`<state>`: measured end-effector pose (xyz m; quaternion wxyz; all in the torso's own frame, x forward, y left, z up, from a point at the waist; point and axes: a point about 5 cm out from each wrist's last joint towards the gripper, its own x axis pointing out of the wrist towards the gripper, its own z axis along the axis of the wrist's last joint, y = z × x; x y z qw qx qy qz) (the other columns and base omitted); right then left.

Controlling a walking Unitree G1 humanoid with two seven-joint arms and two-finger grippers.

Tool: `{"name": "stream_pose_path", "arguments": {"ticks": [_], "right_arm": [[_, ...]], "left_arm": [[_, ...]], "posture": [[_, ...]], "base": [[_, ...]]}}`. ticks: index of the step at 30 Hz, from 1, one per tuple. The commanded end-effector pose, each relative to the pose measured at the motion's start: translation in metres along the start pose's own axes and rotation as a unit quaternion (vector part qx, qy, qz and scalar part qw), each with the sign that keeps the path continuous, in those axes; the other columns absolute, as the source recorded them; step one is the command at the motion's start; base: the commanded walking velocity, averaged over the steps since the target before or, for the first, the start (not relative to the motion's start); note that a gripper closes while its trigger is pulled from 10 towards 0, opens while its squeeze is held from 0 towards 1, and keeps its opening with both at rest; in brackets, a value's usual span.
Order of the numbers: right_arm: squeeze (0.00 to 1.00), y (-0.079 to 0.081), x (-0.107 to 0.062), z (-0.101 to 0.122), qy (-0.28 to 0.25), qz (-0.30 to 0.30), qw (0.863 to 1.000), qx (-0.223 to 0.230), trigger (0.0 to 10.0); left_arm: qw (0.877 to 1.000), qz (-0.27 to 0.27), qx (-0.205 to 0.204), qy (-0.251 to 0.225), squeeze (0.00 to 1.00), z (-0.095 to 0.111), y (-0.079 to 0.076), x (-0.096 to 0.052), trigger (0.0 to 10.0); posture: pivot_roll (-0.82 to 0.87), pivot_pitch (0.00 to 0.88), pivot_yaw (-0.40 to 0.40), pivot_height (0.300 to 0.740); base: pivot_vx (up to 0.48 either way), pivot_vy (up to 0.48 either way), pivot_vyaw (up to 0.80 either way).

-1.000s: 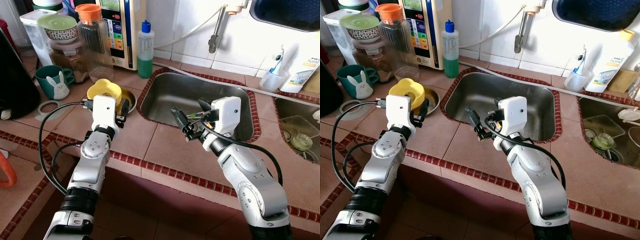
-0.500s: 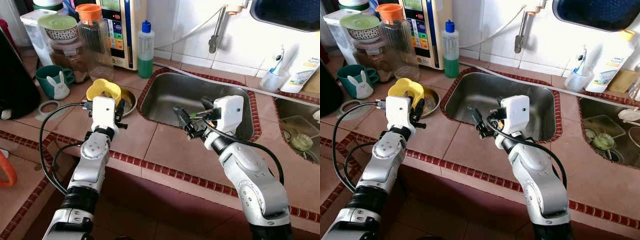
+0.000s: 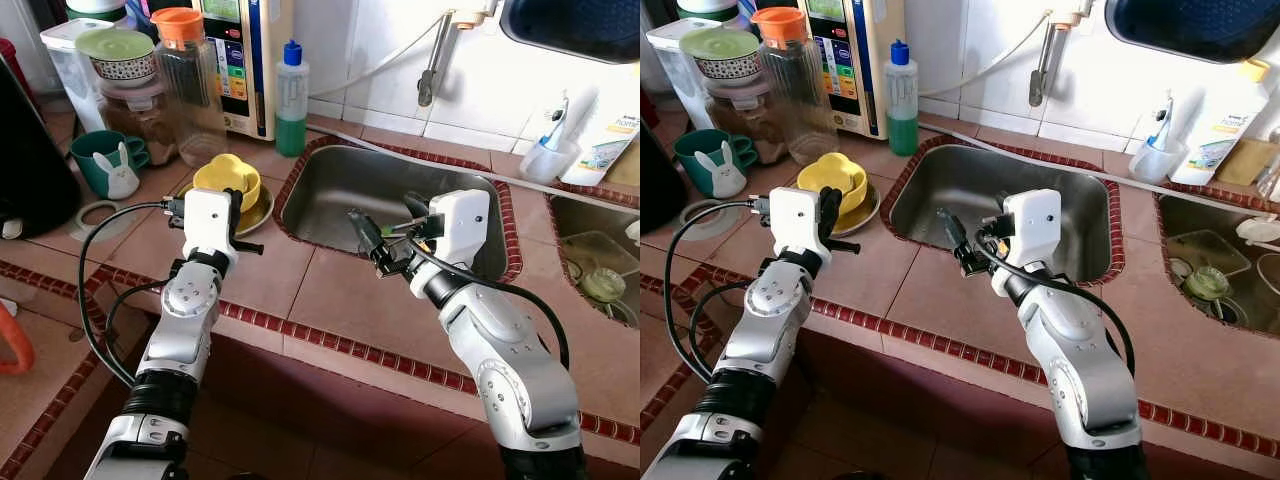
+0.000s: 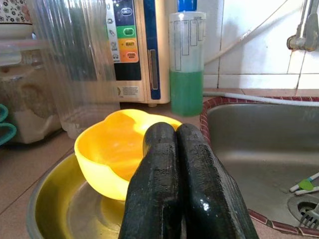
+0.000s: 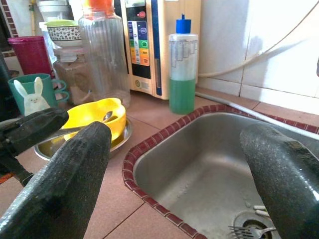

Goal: Kitchen organization

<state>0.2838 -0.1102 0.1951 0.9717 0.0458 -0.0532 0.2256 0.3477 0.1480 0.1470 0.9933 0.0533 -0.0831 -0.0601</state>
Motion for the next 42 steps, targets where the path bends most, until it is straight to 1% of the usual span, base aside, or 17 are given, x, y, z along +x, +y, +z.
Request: {"name": "stream_pose_path", "arguments": {"ticks": [1,14,18,21,23,24,25,26,28,30,31,33,34,37,39,40,42], "right_arm": [[0.71,-0.002,0.001,0.000,0.003,-0.003,1.000,-0.002,10.0],[0.63,-0.003,0.002,0.000,0.001,-0.006,1.000,0.000,10.0],[0.58,-0.004,0.003,0.000,0.000,-0.008,1.000,0.001,10.0],[0.54,-0.004,0.003,-0.001,0.001,-0.010,1.000,0.003,10.0],[0.42,-0.005,0.003,-0.002,0.002,-0.013,1.000,0.007,10.0],[0.16,-0.005,0.003,-0.003,0.002,-0.016,1.000,0.010,10.0],[0.16,-0.005,0.004,-0.003,0.002,-0.017,1.000,0.013,10.0],[0.00,-0.006,0.004,-0.004,0.001,-0.020,1.000,0.015,10.0],[0.00,-0.007,0.005,-0.003,-0.001,-0.024,1.000,0.019,10.0],[0.00,-0.009,0.006,-0.003,-0.002,-0.030,0.999,0.023,10.0],[0.00,-0.009,0.006,-0.003,-0.002,-0.030,0.999,0.023,10.0],[0.00,-0.012,0.007,-0.003,-0.006,-0.043,0.998,0.044,10.0],[0.00,-0.012,0.007,-0.003,-0.006,-0.043,0.998,0.044,10.0],[0.00,-0.014,0.009,-0.003,-0.014,-0.054,0.994,0.089,10.0],[0.00,-0.015,0.010,-0.002,-0.020,-0.061,0.991,0.121,10.0],[0.00,-0.017,0.012,-0.001,-0.028,-0.069,0.982,0.171,10.0],[0.00,-0.017,0.013,-0.001,-0.031,-0.071,0.979,0.190,10.0]], "left_arm": [[1.000,-0.003,0.003,-0.012,0.00,0.006,0.000,0.004,0.0],[0.993,0.045,0.069,-0.079,0.00,0.029,0.014,0.005,0.0],[0.993,0.037,0.050,-0.096,0.00,0.039,0.011,0.007,0.0],[0.991,0.012,0.024,-0.129,0.00,0.058,0.001,0.011,0.0],[0.988,-0.018,-0.002,-0.152,0.00,0.073,-0.010,0.015,0.0],[0.986,-0.035,-0.032,-0.160,0.00,0.082,-0.017,0.017,0.0],[0.984,-0.046,-0.052,-0.164,0.00,0.087,-0.021,0.018,0.0],[0.982,-0.057,-0.071,-0.166,0.00,0.092,-0.025,0.019,0.0],[0.975,-0.085,-0.121,-0.167,0.00,0.102,-0.034,0.020,0.0],[0.962,-0.098,-0.212,-0.141,0.00,0.101,-0.038,0.022,0.0],[0.962,-0.098,-0.212,-0.141,0.00,0.101,-0.038,0.022,0.0],[0.918,-0.116,-0.372,-0.078,0.00,0.092,-0.045,0.022,0.0],[0.918,-0.116,-0.372,-0.078,0.00,0.092,-0.045,0.022,0.0],[0.862,-0.137,-0.487,-0.027,0.00,0.082,-0.053,0.017,0.0],[0.837,-0.143,-0.528,-0.011,0.00,0.080,-0.055,0.015,0.0],[0.810,-0.151,-0.566,-0.001,0.00,0.078,-0.058,0.013,0.0],[0.800,-0.155,-0.579,0.001,0.00,0.078,-0.059,0.013,0.0]], "posture": [[0.08,0.022,-0.020,0.740],[0.08,0.024,-0.020,0.740],[0.08,0.025,-0.021,0.740],[0.08,0.026,-0.023,0.740],[0.08,0.027,-0.022,0.740],[0.08,0.026,-0.022,0.740],[0.08,0.026,-0.022,0.740],[0.08,0.026,-0.021,0.740],[0.08,0.025,-0.020,0.740],[0.08,0.026,-0.019,0.740],[0.08,0.026,-0.019,0.740],[0.08,0.026,-0.020,0.740],[0.08,0.026,-0.020,0.740],[0.09,0.028,-0.020,0.740],[0.09,0.028,-0.020,0.740],[0.09,0.029,-0.019,0.740],[0.09,0.029,-0.019,0.740]], "base": [[0.000,0.000,0.00],[0.000,0.000,0.00],[0.000,0.000,0.00],[0.000,0.000,0.00],[0.000,0.000,0.00],[0.000,0.000,0.00],[0.000,0.000,0.00],[0.000,0.000,0.00],[0.000,0.000,0.00],[0.000,0.000,0.00],[0.000,0.000,0.00],[0.000,0.000,0.00],[0.000,0.000,0.00],[0.000,0.000,0.00],[0.000,0.000,0.00],[0.000,0.000,0.00],[0.000,0.000,0.00]]}}
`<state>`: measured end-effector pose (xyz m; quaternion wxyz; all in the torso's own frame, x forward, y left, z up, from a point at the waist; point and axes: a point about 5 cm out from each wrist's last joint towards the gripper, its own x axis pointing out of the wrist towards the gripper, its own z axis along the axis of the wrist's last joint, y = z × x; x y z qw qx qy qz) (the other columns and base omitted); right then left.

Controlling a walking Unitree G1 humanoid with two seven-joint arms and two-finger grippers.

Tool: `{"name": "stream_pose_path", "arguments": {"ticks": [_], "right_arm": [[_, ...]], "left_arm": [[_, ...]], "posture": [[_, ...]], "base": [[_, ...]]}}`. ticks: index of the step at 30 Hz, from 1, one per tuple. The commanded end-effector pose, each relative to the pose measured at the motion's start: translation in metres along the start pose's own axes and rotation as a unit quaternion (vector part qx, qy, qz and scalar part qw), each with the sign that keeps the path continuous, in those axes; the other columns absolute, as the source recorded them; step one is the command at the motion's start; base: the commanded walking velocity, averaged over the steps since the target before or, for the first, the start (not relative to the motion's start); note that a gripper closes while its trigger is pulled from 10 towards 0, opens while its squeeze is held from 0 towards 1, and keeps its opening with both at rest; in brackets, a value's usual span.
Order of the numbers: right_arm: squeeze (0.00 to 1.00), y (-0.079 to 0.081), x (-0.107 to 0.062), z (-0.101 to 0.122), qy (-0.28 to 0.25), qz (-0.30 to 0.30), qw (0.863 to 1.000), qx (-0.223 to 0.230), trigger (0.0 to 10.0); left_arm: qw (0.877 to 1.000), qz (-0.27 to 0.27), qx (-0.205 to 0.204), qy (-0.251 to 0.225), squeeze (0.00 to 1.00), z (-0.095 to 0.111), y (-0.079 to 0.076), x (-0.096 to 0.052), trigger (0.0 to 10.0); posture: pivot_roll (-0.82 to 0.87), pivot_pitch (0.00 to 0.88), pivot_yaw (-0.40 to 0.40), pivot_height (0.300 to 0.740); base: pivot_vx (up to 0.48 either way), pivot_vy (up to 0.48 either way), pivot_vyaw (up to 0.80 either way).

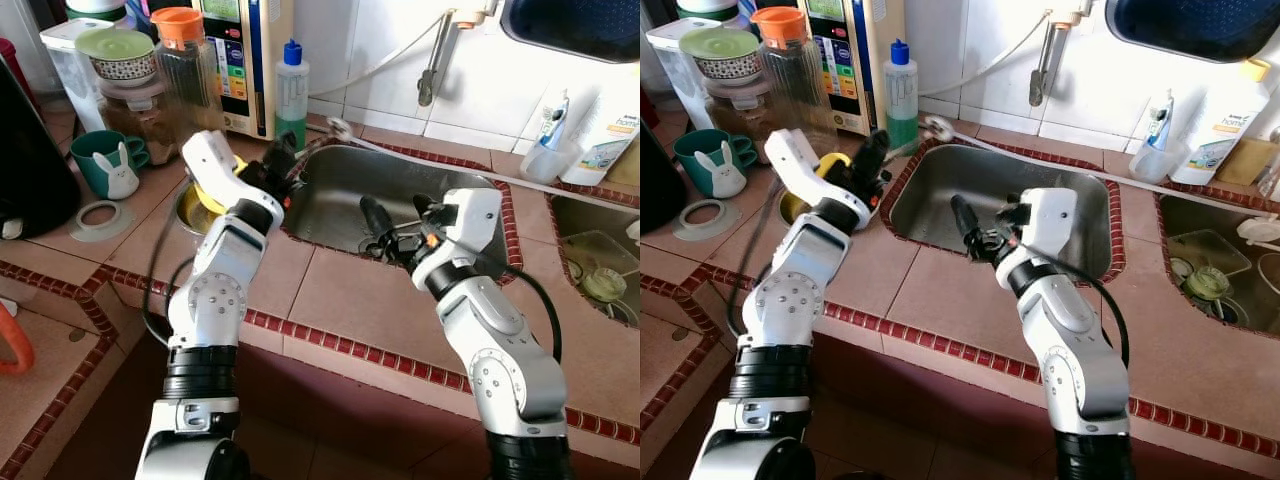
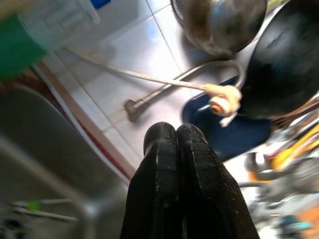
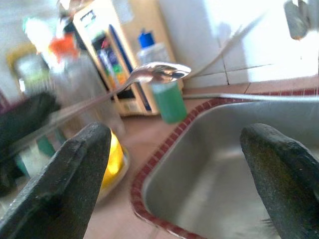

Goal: Kitchen organization

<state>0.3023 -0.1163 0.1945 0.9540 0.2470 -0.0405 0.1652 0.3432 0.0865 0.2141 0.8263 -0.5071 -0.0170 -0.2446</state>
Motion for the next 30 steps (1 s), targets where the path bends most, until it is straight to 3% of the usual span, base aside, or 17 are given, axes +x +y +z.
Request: {"name": "stream_pose_path", "arguments": {"ticks": [1,2,6,10,15,20,30], "right_arm": [[0.00,-0.004,0.002,0.002,-0.001,-0.011,0.999,0.034,10.0],[0.00,-0.005,0.005,0.002,-0.006,-0.017,0.995,0.100,10.0],[0.00,-0.010,0.009,0.001,-0.012,-0.026,0.983,0.179,10.0],[0.00,-0.011,0.013,-0.001,-0.010,-0.026,0.979,0.201,10.0],[0.00,-0.004,0.025,-0.008,0.005,-0.010,0.966,0.259,10.0],[0.00,0.008,0.034,-0.005,0.006,0.023,0.963,0.268,10.0],[0.00,0.015,0.029,-0.005,0.010,0.061,0.960,0.272,10.0]], "left_arm": [[0.999,-0.015,-0.039,0.003,0.00,-0.005,-0.008,0.000,0.0],[0.997,-0.022,-0.071,0.010,0.00,-0.006,-0.011,0.000,0.0],[0.992,-0.040,-0.116,0.034,0.00,-0.010,-0.017,-0.001,0.0],[0.988,-0.057,-0.135,0.055,0.00,-0.015,-0.022,-0.002,0.0],[0.981,-0.066,-0.156,0.095,0.00,-0.027,-0.028,-0.008,0.0],[0.980,-0.055,-0.159,0.106,0.00,-0.034,-0.025,-0.009,0.0],[0.985,-0.006,-0.145,0.093,0.00,-0.031,-0.010,-0.009,0.0]], "posture": [[0.09,0.030,-0.020,0.740],[0.09,0.031,-0.020,0.740],[0.09,0.032,-0.019,0.740],[0.09,0.034,-0.018,0.740],[0.10,0.035,-0.014,0.740],[0.10,0.037,-0.015,0.740],[0.10,0.038,-0.011,0.740]], "base": [[0.000,0.000,0.00],[0.000,0.000,0.00],[0.000,0.000,0.00],[0.000,0.000,0.00],[0.000,0.000,0.00],[0.000,0.000,0.00],[0.000,0.000,0.00]]}}
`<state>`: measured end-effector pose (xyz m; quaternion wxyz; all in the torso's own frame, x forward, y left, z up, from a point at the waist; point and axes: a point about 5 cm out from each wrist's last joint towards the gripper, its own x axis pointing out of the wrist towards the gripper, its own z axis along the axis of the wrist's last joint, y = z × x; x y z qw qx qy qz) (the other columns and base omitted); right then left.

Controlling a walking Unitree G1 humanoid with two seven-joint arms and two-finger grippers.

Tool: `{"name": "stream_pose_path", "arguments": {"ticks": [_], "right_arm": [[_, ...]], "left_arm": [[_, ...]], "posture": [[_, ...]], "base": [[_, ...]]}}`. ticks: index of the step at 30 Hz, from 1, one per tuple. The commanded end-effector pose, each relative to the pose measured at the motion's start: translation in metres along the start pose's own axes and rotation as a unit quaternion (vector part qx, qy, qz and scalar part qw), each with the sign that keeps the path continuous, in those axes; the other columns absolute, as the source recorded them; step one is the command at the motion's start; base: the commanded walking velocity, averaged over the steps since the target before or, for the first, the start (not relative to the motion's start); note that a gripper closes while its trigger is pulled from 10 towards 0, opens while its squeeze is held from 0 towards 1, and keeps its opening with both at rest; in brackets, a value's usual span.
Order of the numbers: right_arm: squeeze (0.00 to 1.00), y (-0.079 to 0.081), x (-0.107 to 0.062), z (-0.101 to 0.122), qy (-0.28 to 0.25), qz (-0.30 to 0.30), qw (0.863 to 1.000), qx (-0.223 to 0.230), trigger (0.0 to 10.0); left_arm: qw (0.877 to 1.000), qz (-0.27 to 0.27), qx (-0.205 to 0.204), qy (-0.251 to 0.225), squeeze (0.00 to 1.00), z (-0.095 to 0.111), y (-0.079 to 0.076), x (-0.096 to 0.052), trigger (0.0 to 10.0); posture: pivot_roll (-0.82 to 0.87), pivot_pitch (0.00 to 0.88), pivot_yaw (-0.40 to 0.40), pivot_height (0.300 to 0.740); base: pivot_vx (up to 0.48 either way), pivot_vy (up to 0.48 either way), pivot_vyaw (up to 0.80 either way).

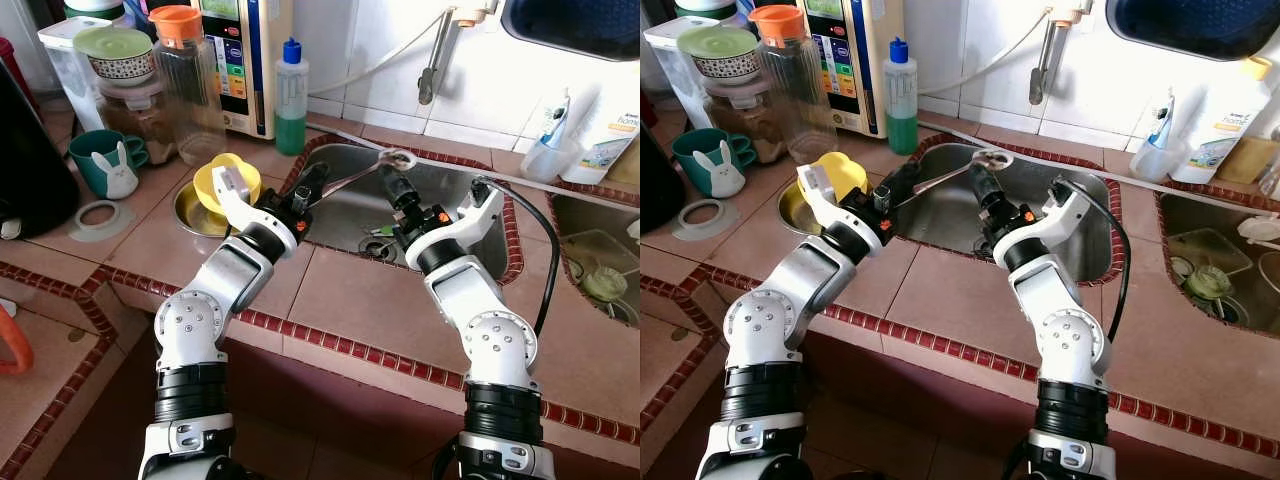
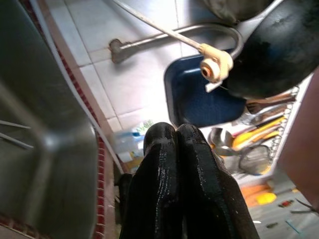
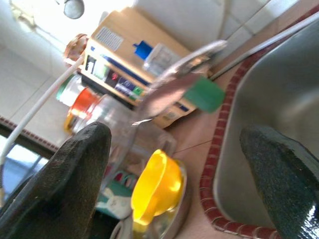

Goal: Kitchen organization

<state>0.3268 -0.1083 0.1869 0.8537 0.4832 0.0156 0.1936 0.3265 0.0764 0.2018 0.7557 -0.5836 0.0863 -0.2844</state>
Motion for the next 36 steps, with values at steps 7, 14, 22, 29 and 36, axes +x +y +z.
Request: {"name": "stream_pose_path", "arguments": {"ticks": [7,14,22,29,36], "right_arm": [[0.00,0.021,-0.002,-0.008,0.009,0.056,0.998,0.024,10.0],[0.00,0.029,0.007,-0.014,0.014,0.073,0.996,0.042,10.0],[0.00,0.031,0.020,-0.017,0.019,0.091,0.995,0.033,9.2],[0.00,0.030,0.032,0.003,-0.015,0.102,0.995,0.017,0.0],[0.00,0.028,0.037,0.010,-0.031,0.095,0.995,0.019,0.0]], "left_arm": [[1.000,-0.014,-0.019,0.014,0.00,-0.013,-0.008,0.009,0.0],[0.999,-0.024,-0.024,0.033,0.00,-0.024,-0.012,0.008,0.0],[0.998,-0.038,-0.025,0.048,0.00,-0.029,-0.018,0.005,0.0],[0.997,-0.036,-0.027,0.058,0.00,-0.031,-0.019,-0.002,0.0],[0.998,-0.027,-0.025,0.051,0.00,-0.029,-0.017,-0.005,0.0]], "posture": [[0.10,0.039,-0.005,0.740],[0.11,0.040,-0.004,0.740],[0.12,0.046,-0.006,0.740],[0.14,0.062,-0.010,0.740],[0.14,0.073,-0.011,0.740]], "base": [[0.000,0.000,0.00],[0.000,0.000,0.00],[0.000,0.000,0.00],[0.000,0.000,0.00],[0.000,0.000,0.00]]}}
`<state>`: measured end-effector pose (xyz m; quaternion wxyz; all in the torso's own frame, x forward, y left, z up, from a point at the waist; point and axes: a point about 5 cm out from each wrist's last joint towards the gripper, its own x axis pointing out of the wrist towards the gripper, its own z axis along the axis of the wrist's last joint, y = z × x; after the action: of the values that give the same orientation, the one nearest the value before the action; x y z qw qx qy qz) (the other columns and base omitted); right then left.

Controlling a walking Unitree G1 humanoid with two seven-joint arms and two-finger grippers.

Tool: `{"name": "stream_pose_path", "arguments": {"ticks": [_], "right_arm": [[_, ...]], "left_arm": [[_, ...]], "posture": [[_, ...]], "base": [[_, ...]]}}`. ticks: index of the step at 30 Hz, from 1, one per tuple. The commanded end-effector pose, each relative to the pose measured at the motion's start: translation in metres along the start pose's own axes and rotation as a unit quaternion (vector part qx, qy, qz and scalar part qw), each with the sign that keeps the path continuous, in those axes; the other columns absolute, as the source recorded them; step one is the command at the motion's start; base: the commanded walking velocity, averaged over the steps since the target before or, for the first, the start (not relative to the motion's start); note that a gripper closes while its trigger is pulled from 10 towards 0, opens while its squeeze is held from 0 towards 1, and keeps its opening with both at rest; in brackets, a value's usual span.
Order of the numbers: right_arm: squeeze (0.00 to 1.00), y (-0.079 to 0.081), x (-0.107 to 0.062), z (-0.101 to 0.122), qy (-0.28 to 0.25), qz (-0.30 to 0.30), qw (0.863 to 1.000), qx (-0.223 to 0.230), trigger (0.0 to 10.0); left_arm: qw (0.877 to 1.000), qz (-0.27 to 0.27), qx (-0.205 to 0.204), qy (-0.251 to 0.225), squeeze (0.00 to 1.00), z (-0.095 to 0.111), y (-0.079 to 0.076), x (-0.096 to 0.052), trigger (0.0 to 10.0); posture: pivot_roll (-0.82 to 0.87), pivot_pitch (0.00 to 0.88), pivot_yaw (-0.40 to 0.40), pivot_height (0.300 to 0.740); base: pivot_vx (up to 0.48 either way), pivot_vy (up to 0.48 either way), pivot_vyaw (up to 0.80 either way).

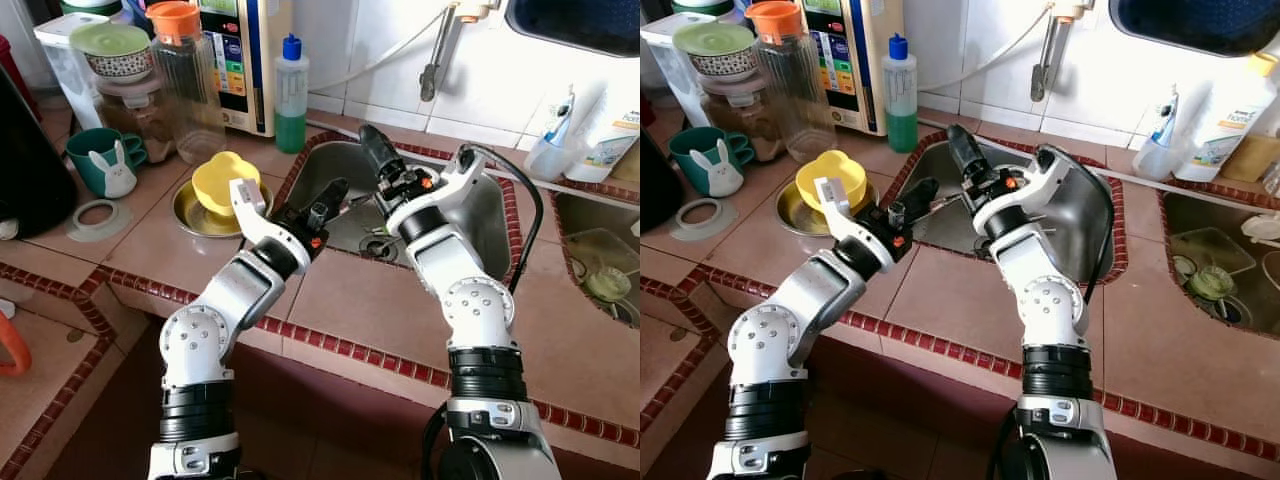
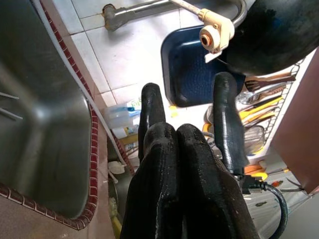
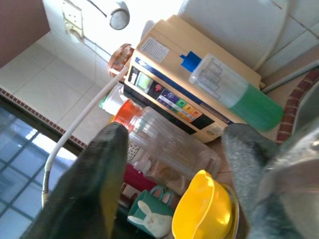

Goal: Kitchen organization

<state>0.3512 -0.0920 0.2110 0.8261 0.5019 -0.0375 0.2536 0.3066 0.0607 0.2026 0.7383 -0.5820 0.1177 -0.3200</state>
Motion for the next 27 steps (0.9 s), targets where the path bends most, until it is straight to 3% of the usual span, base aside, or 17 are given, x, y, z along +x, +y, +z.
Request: {"name": "stream_pose_path", "arguments": {"ticks": [1,9,10,11,12,13,21,22,23,27], "right_arm": [[0.00,0.007,0.006,0.004,-0.011,0.011,1.000,0.002,0.0],[0.00,0.002,0.000,-0.004,-0.003,0.003,1.000,0.006,0.0],[0.00,0.000,-0.003,-0.007,0.001,-0.001,1.000,0.006,2.1],[0.00,-0.001,-0.004,-0.008,0.003,-0.005,1.000,0.005,3.4],[0.00,-0.002,-0.005,-0.009,0.004,-0.007,1.000,0.004,3.4],[0.00,-0.003,-0.007,-0.010,0.004,-0.010,1.000,0.003,10.0],[0.00,-0.005,-0.017,-0.011,0.004,-0.016,1.000,0.007,10.0],[0.00,-0.006,-0.019,-0.012,0.005,-0.018,1.000,0.008,5.4],[0.00,-0.006,-0.019,-0.012,0.004,-0.019,1.000,0.010,0.0],[0.00,-0.006,-0.020,-0.012,0.002,-0.019,1.000,0.014,0.0]], "left_arm": [[1.000,-0.011,-0.009,-0.001,0.00,-0.005,-0.007,0.004,0.0],[1.000,0.000,-0.005,-0.022,0.00,0.005,-0.005,0.006,0.0],[1.000,0.000,-0.003,-0.022,0.00,0.005,-0.005,0.006,0.0],[1.000,0.000,-0.003,-0.022,0.00,0.006,-0.005,0.006,0.0],[1.000,0.000,-0.003,-0.023,0.00,0.006,-0.005,0.006,0.0],[1.000,0.000,-0.003,-0.022,0.00,0.006,-0.005,0.006,0.0],[1.000,0.002,-0.001,-0.021,0.00,0.005,-0.005,0.006,0.0],[1.000,0.002,-0.001,-0.021,0.00,0.005,-0.005,0.007,0.0],[1.000,0.002,-0.001,-0.020,0.00,0.005,-0.005,0.007,0.0],[1.000,0.000,-0.001,-0.018,0.00,0.004,-0.006,0.008,0.0]], "posture": [[0.14,0.074,-0.010,0.740],[0.14,0.075,-0.005,0.740],[0.14,0.075,-0.004,0.740],[0.14,0.075,-0.004,0.740],[0.14,0.075,-0.003,0.740],[0.14,0.075,-0.003,0.740],[0.14,0.074,0.001,0.740],[0.14,0.073,0.002,0.740],[0.14,0.073,0.002,0.740],[0.14,0.073,0.005,0.740]], "base": [[0.000,0.000,0.00],[0.000,0.000,0.00],[0.000,0.000,0.00],[0.000,0.000,0.00],[0.000,0.000,0.00],[0.000,0.000,0.00],[0.000,0.000,0.00],[0.000,0.000,0.00],[0.000,0.000,0.00],[0.000,0.000,0.00]]}}
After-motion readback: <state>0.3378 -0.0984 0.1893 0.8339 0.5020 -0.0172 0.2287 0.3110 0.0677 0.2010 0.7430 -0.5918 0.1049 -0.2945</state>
